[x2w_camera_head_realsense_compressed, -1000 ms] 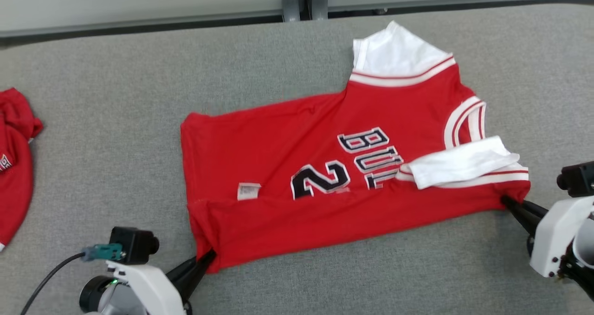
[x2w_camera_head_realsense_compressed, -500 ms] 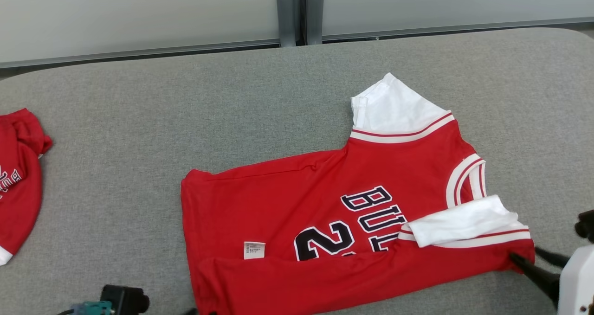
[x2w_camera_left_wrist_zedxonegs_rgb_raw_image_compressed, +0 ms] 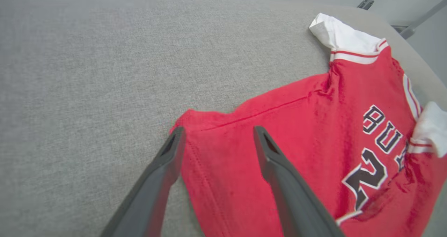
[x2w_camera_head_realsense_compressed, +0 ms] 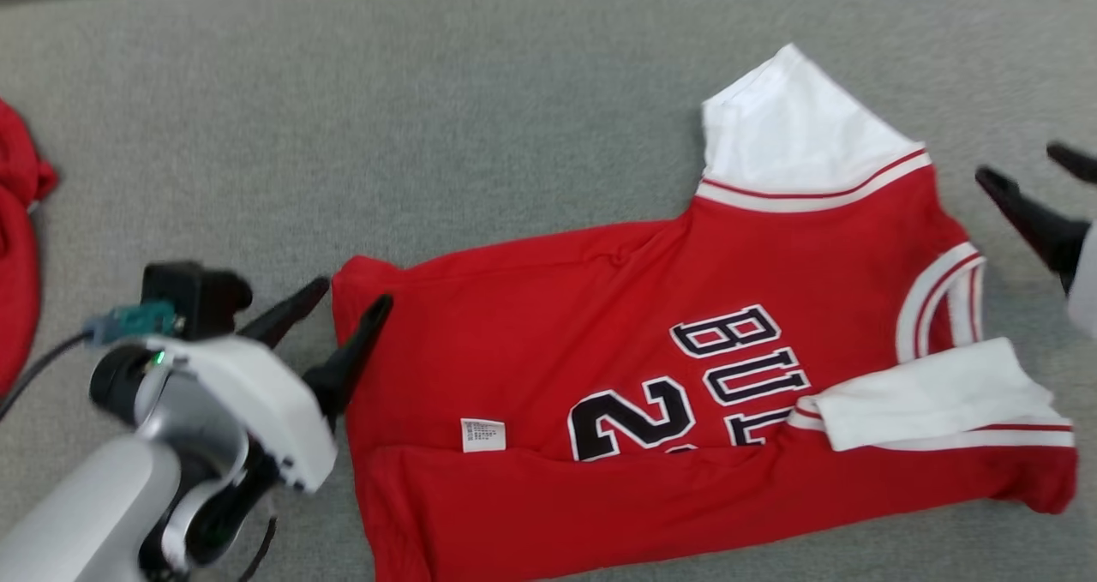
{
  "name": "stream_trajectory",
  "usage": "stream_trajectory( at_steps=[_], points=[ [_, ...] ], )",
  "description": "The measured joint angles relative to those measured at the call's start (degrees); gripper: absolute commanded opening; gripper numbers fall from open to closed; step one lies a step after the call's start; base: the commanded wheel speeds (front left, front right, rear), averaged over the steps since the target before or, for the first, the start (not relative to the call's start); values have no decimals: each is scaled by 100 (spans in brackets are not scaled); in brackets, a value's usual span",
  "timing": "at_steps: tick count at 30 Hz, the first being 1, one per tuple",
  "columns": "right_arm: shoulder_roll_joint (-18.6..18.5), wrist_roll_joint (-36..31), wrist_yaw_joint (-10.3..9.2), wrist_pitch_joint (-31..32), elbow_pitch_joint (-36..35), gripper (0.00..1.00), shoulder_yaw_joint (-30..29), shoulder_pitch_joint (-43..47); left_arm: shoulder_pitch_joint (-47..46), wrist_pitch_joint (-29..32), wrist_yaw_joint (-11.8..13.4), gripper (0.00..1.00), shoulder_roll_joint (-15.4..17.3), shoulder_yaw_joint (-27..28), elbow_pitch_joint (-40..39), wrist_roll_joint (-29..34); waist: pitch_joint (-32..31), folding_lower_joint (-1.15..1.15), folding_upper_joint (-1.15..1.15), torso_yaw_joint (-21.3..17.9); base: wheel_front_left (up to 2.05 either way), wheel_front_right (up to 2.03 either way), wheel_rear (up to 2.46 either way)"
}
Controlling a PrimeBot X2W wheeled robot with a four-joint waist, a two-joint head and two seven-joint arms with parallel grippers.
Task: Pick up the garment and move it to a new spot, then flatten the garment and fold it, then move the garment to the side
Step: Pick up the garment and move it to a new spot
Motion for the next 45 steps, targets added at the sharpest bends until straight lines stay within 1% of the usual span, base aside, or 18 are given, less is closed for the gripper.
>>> stream_trajectory(
  at_steps=[3, 4, 9, 15, 21, 22, 23, 24, 28, 32, 34, 37, 40, 43, 45],
  points=[
    [172, -345, 0, 154, 428, 100, 259, -832, -687, 158, -156, 100, -297, -137, 333, 121, 343, 0, 0, 114, 0, 0, 0],
    [299, -468, 0, 170, 770, 100, 386, -1292, -1044, 268, -272, 100, -438, -269, 553, 218, 556, 0, 0, 210, 0, 0, 0],
    [571, -734, 0, 26, 1656, 100, 703, -2105, -1568, 458, -534, 100, -644, -535, 920, 425, 927, 1, 0, 525, 0, 0, 0],
    [737, -906, 1, -277, 2517, 100, 972, -2618, -1807, 571, -777, 100, -725, -681, 996, 454, 1112, 1, 0, 838, 0, 0, 0],
    [771, -934, 1, -519, 3033, 100, 1238, -2916, -1861, 762, -915, 100, -713, -757, 956, 338, 1136, 1, 0, 887, 0, 0, 0],
    [801, -933, 1, -568, 3104, 100, 1272, -2958, -1871, 773, -925, 48, -706, -762, 969, 332, 1141, 1, 0, 878, 0, 0, 0],
    [835, -923, 1, -610, 3193, 63, 1292, -3003, -1876, 788, -939, 19, -706, -764, 982, 323, 1146, 1, 0, 865, 0, 0, 0],
    [851, -914, 1, -634, 3239, 0, 1358, -3034, -1880, 789, -946, 0, -714, -762, 1000, 292, 1150, 1, 0, 852, 0, 0, 0],
    [938, -715, 2, -1105, 3360, 0, 1540, -3079, -1936, 691, -991, 0, -791, -735, 1121, 264, 1147, 1, 0, 793, 0, 0, 0],
    [932, -850, 1, -1844, 3773, 0, 1306, -3247, -1941, 456, -947, 0, -821, -620, 1293, 261, 1077, 0, 0, 714, 0, 0, 0],
    [989, -846, 1, -2011, 3934, 0, 1284, -3268, -1935, 352, -938, 0, -801, -550, 1383, 258, 986, 1, 0, 675, 0, 0, 0],
    [1034, -720, 2, -2256, 3975, 0, 1360, -3258, -1859, 260, -896, 0, -738, -481, 1448, 246, 806, 0, 0, 603, 0, 0, 0],
    [1024, -468, 1, -2505, 3816, 0, 1464, -3091, -1687, 183, -879, 0, -704, -453, 1461, 180, 596, 1, 0, 511, 0, 0, 0],
    [933, -199, 1, -2815, 3438, 0, 1564, -2674, -1477, 46, -835, 0, -678, -448, 1412, 157, 373, 1, 0, 403, 0, 0, 0],
    [804, -32, 1, -2994, 3127, 0, 1574, -2291, -1260, -73, -783, 0, -666, -436, 1288, 140, 217, 1, 0, 327, 0, 0, 0]
  ],
)
